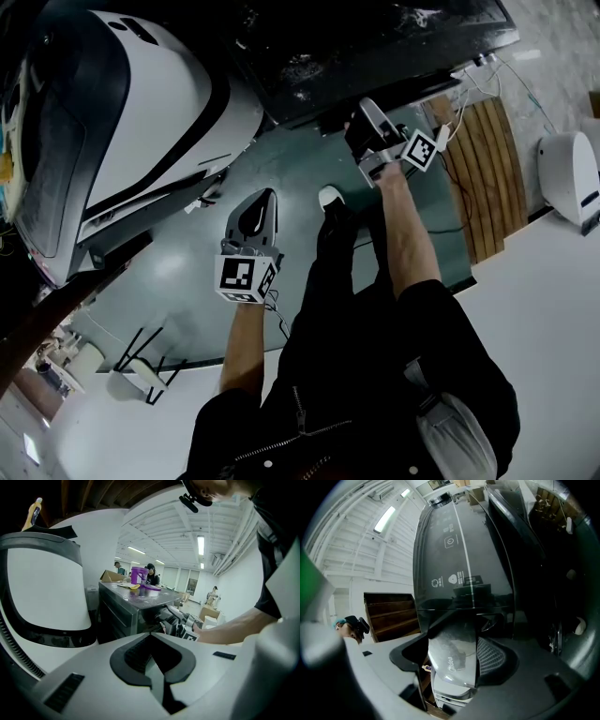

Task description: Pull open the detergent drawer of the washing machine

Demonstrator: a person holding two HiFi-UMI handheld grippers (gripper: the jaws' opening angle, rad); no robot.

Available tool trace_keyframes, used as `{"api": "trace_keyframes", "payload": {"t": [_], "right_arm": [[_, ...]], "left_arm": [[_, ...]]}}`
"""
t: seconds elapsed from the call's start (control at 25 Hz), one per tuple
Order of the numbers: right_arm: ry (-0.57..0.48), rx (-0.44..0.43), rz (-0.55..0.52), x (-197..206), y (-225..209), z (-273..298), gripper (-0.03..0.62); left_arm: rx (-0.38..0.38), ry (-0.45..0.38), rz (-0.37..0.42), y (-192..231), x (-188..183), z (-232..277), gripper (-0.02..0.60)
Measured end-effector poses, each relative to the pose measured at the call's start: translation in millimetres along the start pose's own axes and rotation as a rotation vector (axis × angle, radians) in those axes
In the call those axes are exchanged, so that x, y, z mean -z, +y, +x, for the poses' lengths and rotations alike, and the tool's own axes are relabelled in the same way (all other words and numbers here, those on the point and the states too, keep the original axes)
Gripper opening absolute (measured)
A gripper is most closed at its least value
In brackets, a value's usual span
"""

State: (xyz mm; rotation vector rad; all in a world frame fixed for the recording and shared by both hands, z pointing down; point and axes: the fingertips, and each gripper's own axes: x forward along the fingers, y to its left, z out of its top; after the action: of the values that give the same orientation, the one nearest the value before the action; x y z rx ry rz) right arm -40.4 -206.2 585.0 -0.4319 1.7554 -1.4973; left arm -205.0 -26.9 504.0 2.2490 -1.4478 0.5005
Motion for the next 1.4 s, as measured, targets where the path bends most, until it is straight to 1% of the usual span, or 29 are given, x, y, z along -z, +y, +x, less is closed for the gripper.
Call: {"api": "trace_keyframes", "payload": {"t": [0.08,0.2,0.36,0.48,0.68,1.08,1.4], "right_arm": [[-0.014,-0.009,-0.023,-1,2,2,0.328],[-0.047,-0.016,-0.061,0,7,7,0.356],[-0.1,-0.02,-0.049,-2,5,5,0.354],[-0.144,-0.027,-0.043,-3,3,1,0.334],[-0.132,-0.025,-0.046,-3,2,-1,0.322],[-0.099,-0.015,-0.025,1,4,0,0.324],[-0.085,0.006,-0.032,0,4,0,0.316]], "left_arm": [[-0.001,0.003,-0.002,2,1,1,0.018],[-0.002,0.006,-0.004,5,2,2,0.018],[0.005,0.012,-0.004,2,5,3,0.018],[0.006,0.023,0.002,-1,8,1,0.018],[-0.003,0.033,0.008,0,13,-6,0.018],[-0.009,0.04,0.0,5,18,-8,0.018],[-0.019,0.047,-0.017,18,18,3,0.017]]}}
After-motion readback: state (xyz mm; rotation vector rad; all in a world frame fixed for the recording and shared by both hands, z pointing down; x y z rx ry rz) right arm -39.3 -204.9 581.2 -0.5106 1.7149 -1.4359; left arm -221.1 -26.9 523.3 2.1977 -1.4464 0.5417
